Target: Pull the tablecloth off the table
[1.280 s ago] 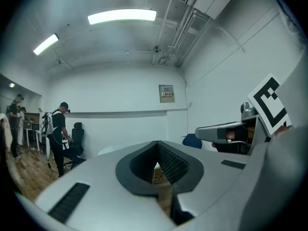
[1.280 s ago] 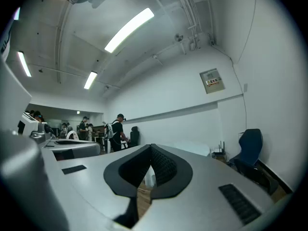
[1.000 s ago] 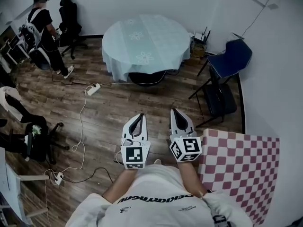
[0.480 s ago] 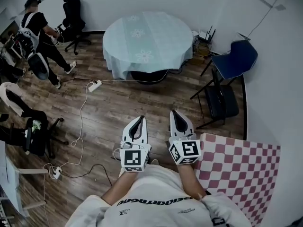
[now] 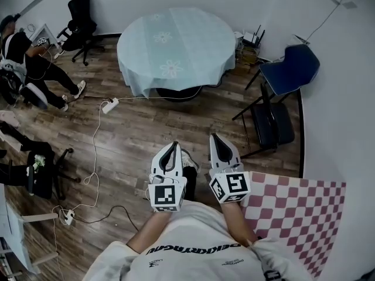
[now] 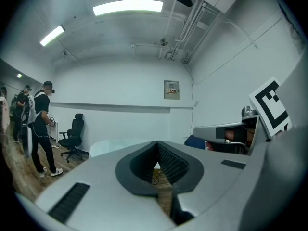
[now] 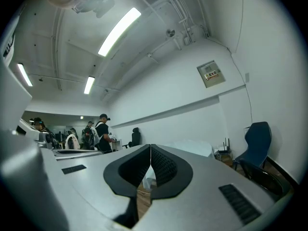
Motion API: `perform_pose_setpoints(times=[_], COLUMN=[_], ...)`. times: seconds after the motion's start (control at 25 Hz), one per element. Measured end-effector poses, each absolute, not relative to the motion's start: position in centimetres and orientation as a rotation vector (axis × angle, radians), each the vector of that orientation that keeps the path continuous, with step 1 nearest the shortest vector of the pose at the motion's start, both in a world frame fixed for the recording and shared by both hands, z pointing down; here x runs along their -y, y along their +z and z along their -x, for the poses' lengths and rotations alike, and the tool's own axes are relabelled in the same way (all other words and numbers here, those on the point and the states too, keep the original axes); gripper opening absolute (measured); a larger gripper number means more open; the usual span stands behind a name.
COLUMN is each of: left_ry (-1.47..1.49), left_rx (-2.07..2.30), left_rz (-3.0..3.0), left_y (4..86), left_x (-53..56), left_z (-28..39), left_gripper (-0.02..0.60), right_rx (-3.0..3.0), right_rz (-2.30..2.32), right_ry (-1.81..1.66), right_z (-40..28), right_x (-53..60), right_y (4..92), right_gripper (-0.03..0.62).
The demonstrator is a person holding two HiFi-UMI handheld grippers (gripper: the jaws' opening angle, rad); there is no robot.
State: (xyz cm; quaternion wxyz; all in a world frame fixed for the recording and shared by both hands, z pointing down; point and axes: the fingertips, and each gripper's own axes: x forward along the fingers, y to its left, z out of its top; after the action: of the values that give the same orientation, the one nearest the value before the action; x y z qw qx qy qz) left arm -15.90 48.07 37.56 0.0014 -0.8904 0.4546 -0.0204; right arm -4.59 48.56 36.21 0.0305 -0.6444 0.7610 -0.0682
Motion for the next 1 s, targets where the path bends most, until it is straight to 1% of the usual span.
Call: perform_pose_setpoints(times=[0.24, 0.44, 0.68, 1.0], left_ry=[-0.076, -0.109, -0.079, -0.130], left_rx=[-1.458, -1.506, -1.514, -1.508], left_rz=[2.781, 2.789, 2.778, 2.794], left_y=[38.9, 39.4, 37.2, 37.1], left_x=[-39.9, -31.0, -20.6, -9.5], left_z=[11.0, 9.5, 7.6, 4.7], left_gripper=[0.015, 0.015, 0.015, 0.015], right_rx=[-2.372, -2.395, -2.427, -2.472], right_rz=[1.965, 1.970, 1.987, 2.026], right_ry=[-0.241, -0.250, -0.237, -0.266], right_z=[-0.2, -2.0, -4.1, -7.0], right_x=[-40.8, -32.0, -21.6, -10.4], right_y=[38.1, 38.1, 36.3, 36.5], right_gripper=[0.037, 0.037, 0.037, 0.037])
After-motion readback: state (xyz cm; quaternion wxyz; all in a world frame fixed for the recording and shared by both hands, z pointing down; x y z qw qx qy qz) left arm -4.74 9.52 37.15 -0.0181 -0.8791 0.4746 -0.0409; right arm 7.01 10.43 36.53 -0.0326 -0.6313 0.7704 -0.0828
